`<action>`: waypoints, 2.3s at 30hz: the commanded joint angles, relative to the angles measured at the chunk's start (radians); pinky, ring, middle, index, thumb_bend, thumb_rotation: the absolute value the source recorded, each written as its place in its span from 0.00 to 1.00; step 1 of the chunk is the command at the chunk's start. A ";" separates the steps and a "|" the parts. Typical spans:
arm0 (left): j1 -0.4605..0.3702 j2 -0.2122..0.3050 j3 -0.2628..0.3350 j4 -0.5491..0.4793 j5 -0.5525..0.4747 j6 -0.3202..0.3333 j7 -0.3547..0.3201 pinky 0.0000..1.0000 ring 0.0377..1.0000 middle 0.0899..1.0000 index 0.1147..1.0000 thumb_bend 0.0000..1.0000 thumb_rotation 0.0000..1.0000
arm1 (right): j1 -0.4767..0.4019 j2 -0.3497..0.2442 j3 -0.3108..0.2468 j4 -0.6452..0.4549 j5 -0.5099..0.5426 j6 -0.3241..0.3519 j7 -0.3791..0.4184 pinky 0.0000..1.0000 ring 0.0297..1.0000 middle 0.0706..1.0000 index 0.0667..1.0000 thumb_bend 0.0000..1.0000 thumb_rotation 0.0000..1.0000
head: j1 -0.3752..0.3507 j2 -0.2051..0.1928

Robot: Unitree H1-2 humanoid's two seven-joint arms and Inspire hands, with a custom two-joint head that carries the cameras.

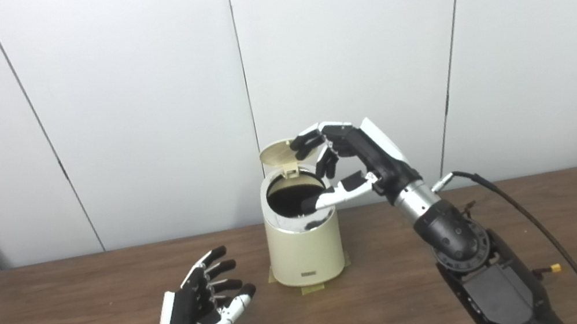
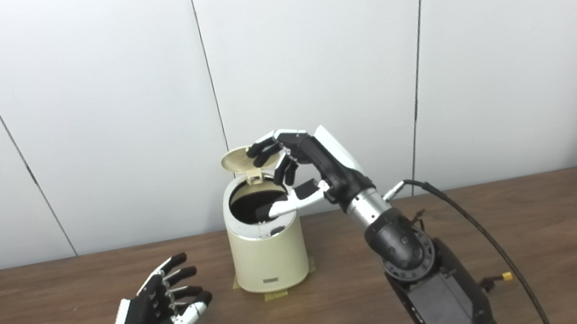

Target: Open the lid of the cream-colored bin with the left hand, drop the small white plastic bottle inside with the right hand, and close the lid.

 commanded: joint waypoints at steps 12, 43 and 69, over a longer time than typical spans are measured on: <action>-0.037 0.020 0.002 -0.044 -0.005 -0.035 -0.016 0.52 0.63 0.72 0.80 0.60 0.06 | 0.185 -0.043 -0.120 -0.085 0.160 -0.023 0.001 0.39 0.45 0.54 0.66 0.67 0.05 | 0.017 0.012; -0.469 0.189 -0.110 0.033 0.183 -0.023 -0.123 0.87 0.98 0.99 0.97 0.99 0.36 | 0.317 0.050 -0.148 0.010 0.318 -0.065 0.023 0.60 0.73 0.86 0.85 0.96 0.29 | 0.034 0.002; -0.696 0.270 -0.399 0.190 0.573 -0.009 -0.253 0.99 1.00 0.89 0.83 1.00 0.44 | 0.333 0.073 -0.141 -0.074 0.303 0.005 -0.003 0.61 0.65 0.82 0.82 0.93 0.28 | 0.010 0.010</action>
